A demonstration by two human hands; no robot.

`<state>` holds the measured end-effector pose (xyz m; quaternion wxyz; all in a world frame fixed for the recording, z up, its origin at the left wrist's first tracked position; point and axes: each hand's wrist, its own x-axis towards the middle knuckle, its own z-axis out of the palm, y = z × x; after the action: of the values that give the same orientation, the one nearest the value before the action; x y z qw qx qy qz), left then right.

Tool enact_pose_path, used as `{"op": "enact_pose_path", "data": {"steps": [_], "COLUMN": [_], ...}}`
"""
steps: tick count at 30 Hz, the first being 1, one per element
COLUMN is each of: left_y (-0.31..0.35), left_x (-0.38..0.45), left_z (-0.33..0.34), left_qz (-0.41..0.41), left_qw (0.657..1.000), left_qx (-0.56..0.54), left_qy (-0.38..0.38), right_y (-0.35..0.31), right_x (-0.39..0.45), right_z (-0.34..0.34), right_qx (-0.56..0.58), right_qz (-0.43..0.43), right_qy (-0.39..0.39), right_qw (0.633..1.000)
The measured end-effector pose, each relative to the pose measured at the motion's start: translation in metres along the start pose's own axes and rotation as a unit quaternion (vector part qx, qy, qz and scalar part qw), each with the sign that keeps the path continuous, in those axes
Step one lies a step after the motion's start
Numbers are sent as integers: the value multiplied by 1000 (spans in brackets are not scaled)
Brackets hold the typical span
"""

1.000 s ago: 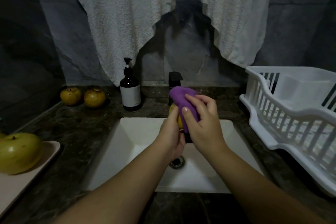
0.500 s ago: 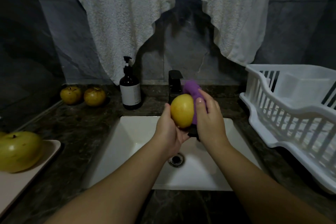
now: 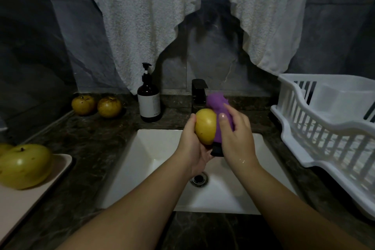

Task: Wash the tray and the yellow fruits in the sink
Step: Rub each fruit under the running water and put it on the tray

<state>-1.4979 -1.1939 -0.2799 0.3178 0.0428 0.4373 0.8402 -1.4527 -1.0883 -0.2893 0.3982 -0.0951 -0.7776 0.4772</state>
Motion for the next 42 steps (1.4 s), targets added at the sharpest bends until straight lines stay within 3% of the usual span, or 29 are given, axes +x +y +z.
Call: {"op": "enact_pose_path", "data": {"steps": [3,8,12,17,21,26,29,31,34,36,40,42], "left_y": [0,-2,-4,-5,-5,0,-3,-3,2,3,0,-1], "left_x": [-3,2,0,-2,-4,0,-4,-5,-1,1,-3,-1], "left_z": [1,1,0,0,0,-1,-2,-3,-3,-4,-6,-6], "left_qz": [26,20,-22,6,-17,6,-65,-66,-5,-22,-92,-73], "left_qw": [999,1000,999,1000,998,1000,996,995,998,998,991,993], "left_qx": [17,6,24,5,33,-8,-21,9,-2,-23,6,33], "left_qy": [-13,11,-19,-24,-52,-13,-61,-77,-58,-48,-95,-83], "right_y": [0,3,0,0,-7,0,-4,-5,-4,-5,-7,-4], "right_x": [-4,4,-4,7,-4,9,1,-2,6,8,1,3], "right_z": [3,2,4,-3,-2,-9,-6,-4,-7,-10,-12,-14], "right_qx": [-17,22,-38,10,-21,32,-13,-15,36,53,-13,-4], "right_qz": [-51,46,-60,56,-54,83,1,-40,48,93,-44,-23], "right_qy": [-19,-8,-8,-18,-4,-18,-11,-14,-25,-28,-34,-35], "right_qw": [998,999,997,998,998,996,1000,999,998,994,998,999]}}
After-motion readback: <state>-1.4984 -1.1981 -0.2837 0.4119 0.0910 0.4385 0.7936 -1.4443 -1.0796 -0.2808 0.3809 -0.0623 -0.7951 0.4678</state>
